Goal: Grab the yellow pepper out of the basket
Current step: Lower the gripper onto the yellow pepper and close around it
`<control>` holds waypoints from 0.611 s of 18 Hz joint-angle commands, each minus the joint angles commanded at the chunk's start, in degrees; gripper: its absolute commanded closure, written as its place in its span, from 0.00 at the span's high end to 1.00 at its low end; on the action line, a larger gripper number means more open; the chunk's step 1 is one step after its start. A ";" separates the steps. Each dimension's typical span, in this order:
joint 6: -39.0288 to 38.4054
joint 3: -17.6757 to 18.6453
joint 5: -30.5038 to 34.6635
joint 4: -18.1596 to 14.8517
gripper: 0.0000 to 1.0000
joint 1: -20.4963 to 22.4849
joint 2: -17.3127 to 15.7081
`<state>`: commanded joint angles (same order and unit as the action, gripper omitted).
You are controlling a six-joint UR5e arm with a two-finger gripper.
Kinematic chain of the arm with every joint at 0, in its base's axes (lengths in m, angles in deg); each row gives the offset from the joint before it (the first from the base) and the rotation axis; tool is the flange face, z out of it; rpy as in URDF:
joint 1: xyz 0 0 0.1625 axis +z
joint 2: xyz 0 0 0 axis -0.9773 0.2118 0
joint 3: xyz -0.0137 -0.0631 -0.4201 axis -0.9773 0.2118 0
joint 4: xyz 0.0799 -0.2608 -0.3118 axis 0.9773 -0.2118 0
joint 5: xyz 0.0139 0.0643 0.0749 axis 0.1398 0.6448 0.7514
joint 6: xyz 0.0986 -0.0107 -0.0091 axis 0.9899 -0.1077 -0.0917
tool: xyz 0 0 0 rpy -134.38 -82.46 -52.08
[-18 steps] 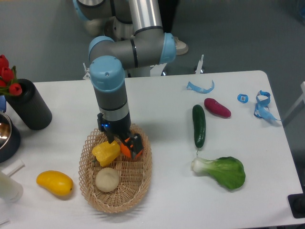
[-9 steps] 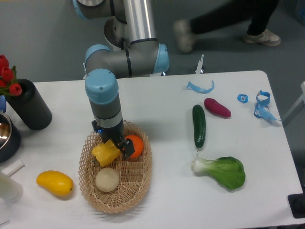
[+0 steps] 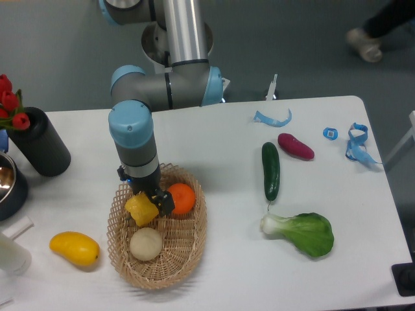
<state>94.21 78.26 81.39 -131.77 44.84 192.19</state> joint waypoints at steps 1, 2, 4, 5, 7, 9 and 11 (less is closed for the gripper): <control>0.00 0.09 0.00 0.00 1.00 -0.09 0.00; 0.00 0.26 -0.09 0.00 1.00 -0.09 0.00; 0.00 0.44 0.00 0.00 1.00 -0.09 0.17; 0.00 0.44 0.00 0.09 1.00 -0.17 0.26; -0.09 0.44 0.00 0.17 1.00 -0.52 0.35; -0.26 0.18 0.09 0.26 1.00 -0.53 1.05; -0.35 -0.26 0.09 0.26 0.98 -0.53 1.23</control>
<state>93.86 78.00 81.48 -131.50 44.31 193.42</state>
